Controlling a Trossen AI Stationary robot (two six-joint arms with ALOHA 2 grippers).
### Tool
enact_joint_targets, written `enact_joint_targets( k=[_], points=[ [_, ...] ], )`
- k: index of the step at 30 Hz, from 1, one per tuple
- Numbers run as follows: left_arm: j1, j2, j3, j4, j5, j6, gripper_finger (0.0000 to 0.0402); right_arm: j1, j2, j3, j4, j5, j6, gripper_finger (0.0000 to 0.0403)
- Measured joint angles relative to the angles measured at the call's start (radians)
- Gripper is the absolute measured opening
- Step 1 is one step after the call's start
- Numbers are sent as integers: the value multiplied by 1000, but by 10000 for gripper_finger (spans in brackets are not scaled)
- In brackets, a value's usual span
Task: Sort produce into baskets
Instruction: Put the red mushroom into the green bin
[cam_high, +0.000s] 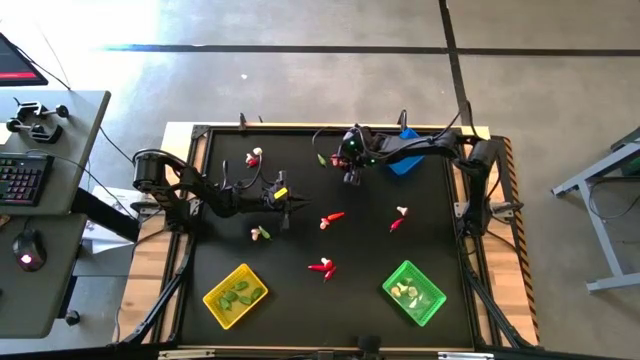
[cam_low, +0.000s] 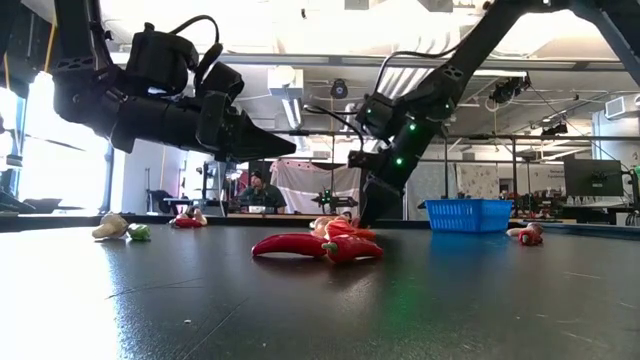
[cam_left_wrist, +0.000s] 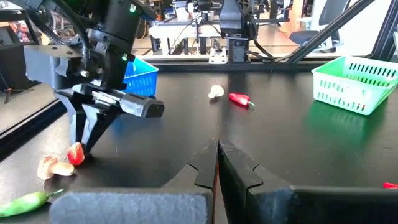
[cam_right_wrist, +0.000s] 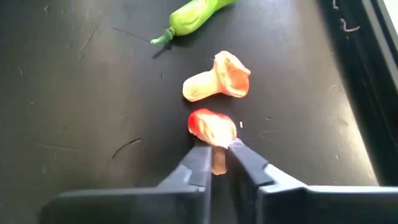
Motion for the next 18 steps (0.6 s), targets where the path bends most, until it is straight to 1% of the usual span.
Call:
enact_joint_targets(
  k=[2, 5, 10, 14, 18],
  points=[
    [0, 0, 0, -1, 0, 1, 0, 11, -23, 0, -37, 1, 10, 9],
    [0, 0, 0, -1, 0, -2, 0, 50, -84, 0, -132, -1, 61, 15],
    [-1, 0, 0, -2, 0, -24, 0, 179, -203, -1, -336, -3, 167, 3],
    [-2, 0, 0, -1, 0, -24, 0, 324, -282, -1, -517, -30, 352, 3],
    [-2, 0, 0, -1, 0, -24, 0, 494, -343, -1, -666, -41, 587, 2]
  ],
)
